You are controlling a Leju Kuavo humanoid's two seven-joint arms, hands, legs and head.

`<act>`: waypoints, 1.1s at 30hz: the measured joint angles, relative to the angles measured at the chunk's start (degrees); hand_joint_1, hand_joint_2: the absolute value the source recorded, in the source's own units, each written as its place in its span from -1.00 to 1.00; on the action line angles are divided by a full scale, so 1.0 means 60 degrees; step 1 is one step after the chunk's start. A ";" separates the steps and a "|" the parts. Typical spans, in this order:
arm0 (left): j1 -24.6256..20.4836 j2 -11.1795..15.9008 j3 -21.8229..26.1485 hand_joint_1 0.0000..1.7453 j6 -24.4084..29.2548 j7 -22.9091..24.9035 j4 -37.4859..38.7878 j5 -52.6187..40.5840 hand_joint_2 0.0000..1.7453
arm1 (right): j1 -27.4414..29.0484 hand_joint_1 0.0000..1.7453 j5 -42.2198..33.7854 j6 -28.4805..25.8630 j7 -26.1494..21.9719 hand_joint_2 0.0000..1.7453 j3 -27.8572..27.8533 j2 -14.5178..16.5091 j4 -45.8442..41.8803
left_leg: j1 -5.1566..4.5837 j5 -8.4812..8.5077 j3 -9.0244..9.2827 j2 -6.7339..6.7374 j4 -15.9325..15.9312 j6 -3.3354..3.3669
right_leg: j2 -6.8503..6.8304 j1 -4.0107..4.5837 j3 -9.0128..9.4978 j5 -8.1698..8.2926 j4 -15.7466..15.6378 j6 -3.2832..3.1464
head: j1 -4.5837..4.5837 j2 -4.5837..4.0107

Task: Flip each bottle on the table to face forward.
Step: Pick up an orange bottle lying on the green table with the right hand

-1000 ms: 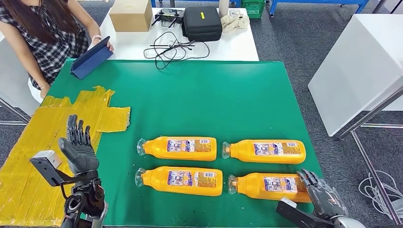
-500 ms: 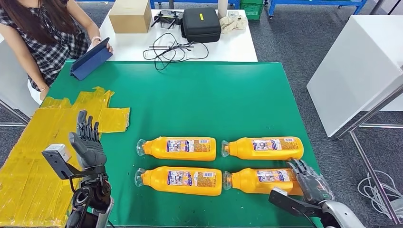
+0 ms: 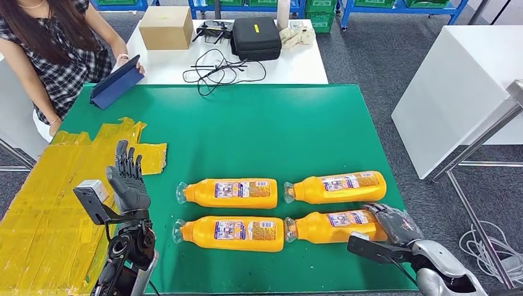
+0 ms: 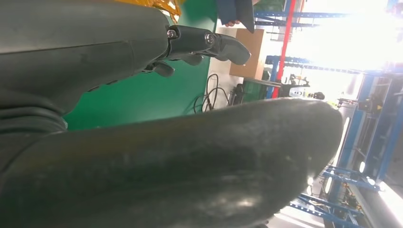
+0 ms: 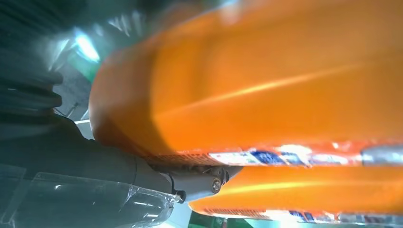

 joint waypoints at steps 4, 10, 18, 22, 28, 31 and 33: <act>-0.0040 0.0000 -0.0024 -1.00 0.0000 -0.0010 0.0058 0.0015 -1.00 | -0.0141 1.00 -0.0209 0.0031 0.0095 1.00 0.0206 -0.0167 0.0088 | 0.0000 0.0000 0.0015 -0.0009 0.0001 0.0001 | -0.0006 0.0000 0.0024 -0.0013 -0.0002 0.0019 | 0.0001 -0.0002; -0.0059 0.0010 -0.0037 -1.00 -0.0016 -0.0011 0.0086 0.0156 -1.00 | 0.0269 1.00 -0.0766 0.0046 0.0882 1.00 0.0280 -0.0472 -0.0404 | 0.0001 -0.0005 0.0035 -0.0055 0.0003 0.0006 | -0.0040 0.0003 0.0048 -0.0040 -0.0008 0.0052 | -0.0001 0.0000; 0.0055 0.0091 -0.0039 -1.00 -0.0029 -0.0004 -0.0021 0.0204 -1.00 | 0.1713 1.00 -0.1986 -0.0489 0.0939 1.00 -0.0224 -0.0890 -0.1857 | -0.0002 -0.0020 -0.0035 -0.0123 0.0003 0.0022 | -0.0095 0.0000 0.0039 -0.0056 -0.0026 0.0076 | 0.0001 0.0000; 0.0254 0.0214 0.0014 -1.00 -0.0151 -0.0035 -0.0221 0.0333 -1.00 | 0.2996 1.00 -0.3553 0.0174 -0.1225 1.00 -0.1634 -0.0606 -0.3017 | -0.0004 -0.0019 -0.0111 -0.0169 0.0003 0.0024 | -0.0139 -0.0009 -0.0009 -0.0062 -0.0024 0.0087 | -0.0003 -0.0001; 0.0453 0.0321 0.0089 -1.00 -0.0405 0.0136 -0.0527 0.0702 -1.00 | 0.3200 1.00 -0.4863 0.2450 -0.3936 1.00 -0.4479 0.1143 -0.3899 | -0.0002 -0.0012 -0.0144 -0.0162 0.0002 0.0025 | -0.0140 -0.0002 -0.0061 -0.0063 -0.0023 0.0087 | -0.0003 0.0000; 0.0460 0.0321 0.0088 -1.00 -0.0502 0.0215 -0.0584 0.0802 -1.00 | 0.2928 1.00 -0.5129 0.3031 -0.4435 1.00 -0.5293 0.1930 -0.3908 | -0.0003 -0.0008 -0.0151 -0.0163 0.0002 0.0029 | -0.0147 -0.0003 -0.0066 -0.0062 -0.0023 0.0087 | -0.0003 0.0000; 0.0456 0.0321 0.0088 -1.00 -0.0520 0.0230 -0.0607 0.0821 -1.00 | 0.2782 1.00 -0.5193 0.3125 -0.4506 1.00 -0.5625 0.2298 -0.3908 | -0.0004 -0.0008 -0.0151 -0.0163 0.0002 0.0029 | -0.0147 -0.0004 -0.0067 -0.0062 -0.0023 0.0087 | -0.0003 0.0000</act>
